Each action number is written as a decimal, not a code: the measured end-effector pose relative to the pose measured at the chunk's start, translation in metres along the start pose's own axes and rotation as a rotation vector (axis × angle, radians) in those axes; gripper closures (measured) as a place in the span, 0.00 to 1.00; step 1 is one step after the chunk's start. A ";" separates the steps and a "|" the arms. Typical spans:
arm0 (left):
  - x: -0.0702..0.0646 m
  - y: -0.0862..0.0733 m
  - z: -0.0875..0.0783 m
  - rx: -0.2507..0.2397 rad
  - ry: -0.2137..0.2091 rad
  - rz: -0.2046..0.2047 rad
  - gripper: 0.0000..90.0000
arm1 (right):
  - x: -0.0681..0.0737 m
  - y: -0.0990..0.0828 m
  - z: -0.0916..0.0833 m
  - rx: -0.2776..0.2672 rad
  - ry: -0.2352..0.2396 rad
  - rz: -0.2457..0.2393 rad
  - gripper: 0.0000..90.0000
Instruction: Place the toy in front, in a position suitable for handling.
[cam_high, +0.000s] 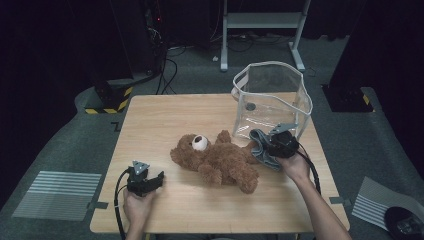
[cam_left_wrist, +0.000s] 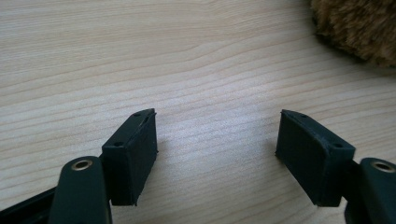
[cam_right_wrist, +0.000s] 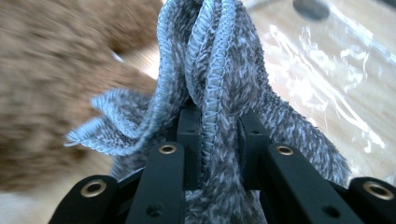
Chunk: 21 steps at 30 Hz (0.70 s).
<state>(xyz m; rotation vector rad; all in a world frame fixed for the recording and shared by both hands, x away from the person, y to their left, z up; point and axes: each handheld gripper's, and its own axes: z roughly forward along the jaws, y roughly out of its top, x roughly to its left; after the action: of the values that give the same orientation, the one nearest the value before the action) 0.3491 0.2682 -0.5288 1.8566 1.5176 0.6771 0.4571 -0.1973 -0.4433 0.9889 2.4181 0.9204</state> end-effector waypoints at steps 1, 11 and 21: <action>0.000 0.000 0.000 0.000 0.000 0.000 0.33 | 0.000 0.000 0.000 0.000 0.000 0.000 0.84; 0.000 0.000 0.000 0.001 0.000 0.000 0.33 | 0.051 -0.003 0.002 -0.038 0.097 -0.115 0.84; 0.000 0.000 0.000 0.001 0.001 0.001 0.33 | 0.043 -0.036 0.014 0.036 0.075 -0.099 0.84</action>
<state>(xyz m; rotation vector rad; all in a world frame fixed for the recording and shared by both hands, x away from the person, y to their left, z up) 0.3490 0.2684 -0.5287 1.8584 1.5179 0.6772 0.4174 -0.1797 -0.4819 0.8519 2.5292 0.8978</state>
